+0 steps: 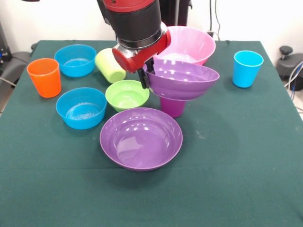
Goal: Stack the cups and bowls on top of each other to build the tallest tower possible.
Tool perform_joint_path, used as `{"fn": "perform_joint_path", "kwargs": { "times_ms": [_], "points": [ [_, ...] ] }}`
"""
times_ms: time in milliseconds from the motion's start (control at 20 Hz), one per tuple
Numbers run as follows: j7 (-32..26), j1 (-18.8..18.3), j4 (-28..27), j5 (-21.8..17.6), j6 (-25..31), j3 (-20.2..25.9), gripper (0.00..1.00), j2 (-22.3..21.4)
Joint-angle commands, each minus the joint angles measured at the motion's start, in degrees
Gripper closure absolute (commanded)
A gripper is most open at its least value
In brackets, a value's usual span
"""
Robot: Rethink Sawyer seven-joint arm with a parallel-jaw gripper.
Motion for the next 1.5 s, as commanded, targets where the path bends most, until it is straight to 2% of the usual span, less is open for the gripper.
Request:
{"fn": "perform_joint_path", "kwargs": {
  "times_ms": [50,250,550,900,1200,1500],
  "points": [
    [-7.3,1.4,1.3,1.1,-0.3,-1.0,1.0,-0.8],
    [-7.1,1.0,2.8,3.1,1.2,-0.4,1.0,-2.6],
    [-7.5,1.4,3.3,3.1,1.2,-1.6,1.0,-2.2],
    [-8.2,1.6,4.0,4.7,4.6,-1.9,1.0,-4.1],
    [-10.1,2.5,3.6,2.8,7.0,-3.7,1.0,-3.4],
    [-10.1,3.4,3.1,0.3,6.4,-5.5,1.0,-2.1]
  ]
}}
